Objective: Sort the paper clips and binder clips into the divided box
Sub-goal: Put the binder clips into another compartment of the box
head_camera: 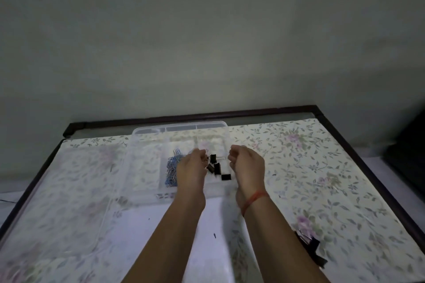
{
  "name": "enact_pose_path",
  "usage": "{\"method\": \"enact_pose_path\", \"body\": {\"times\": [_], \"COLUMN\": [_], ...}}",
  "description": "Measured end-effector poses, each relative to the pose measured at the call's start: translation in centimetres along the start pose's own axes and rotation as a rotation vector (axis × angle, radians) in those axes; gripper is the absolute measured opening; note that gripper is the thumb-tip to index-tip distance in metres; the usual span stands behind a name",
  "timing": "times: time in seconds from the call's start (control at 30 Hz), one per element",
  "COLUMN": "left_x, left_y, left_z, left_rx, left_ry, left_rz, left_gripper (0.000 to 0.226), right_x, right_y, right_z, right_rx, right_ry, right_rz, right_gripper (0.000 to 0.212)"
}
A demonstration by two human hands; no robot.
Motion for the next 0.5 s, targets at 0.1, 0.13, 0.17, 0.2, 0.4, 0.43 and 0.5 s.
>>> {"method": "enact_pose_path", "body": {"times": [0.1, 0.13, 0.17, 0.2, 0.4, 0.43, 0.5], "left_x": [-4.1, -5.5, -6.7, -7.7, -10.4, -10.7, -11.0], "left_y": [0.9, 0.9, 0.8, 0.5, -1.1, -1.2, -1.6], "left_z": [-1.3, -2.2, -3.5, -5.0, -12.6, -13.4, -14.8], "left_rx": [0.061, 0.119, 0.197, 0.296, 0.823, 0.832, 0.858], "left_ry": [-0.225, -0.299, -0.369, -0.440, -0.632, -0.642, -0.700], "left_rz": [0.012, -0.035, -0.095, -0.155, -0.280, -0.288, -0.325], "left_gripper": [0.017, 0.018, 0.019, 0.018, 0.029, 0.029, 0.033], "right_x": [-0.8, -1.0, -1.1, -1.3, 0.1, 0.0, -0.5], "right_y": [4.9, 7.0, 9.2, 11.5, 20.1, 20.5, 20.8], "right_z": [0.4, 0.8, 1.4, 2.0, 7.0, 7.6, 8.5], "right_rx": [-0.005, -0.089, -0.219, -0.369, -0.990, -1.003, -0.983], "right_ry": [0.091, 0.198, 0.326, 0.449, 0.506, 0.470, 0.452], "right_rz": [0.028, 0.056, 0.094, 0.135, 0.166, 0.165, 0.187], "right_gripper": [0.021, 0.019, 0.017, 0.015, 0.025, 0.029, 0.033]}}
Point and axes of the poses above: each hand's wrist, its own x-axis towards the middle knuckle, its own y-axis out of the back of the hand, z = x × y, the point moved 2 cm from there along x, towards the middle knuckle, and after that the axes turned 15 degrees about z, right-handed, at the moved point
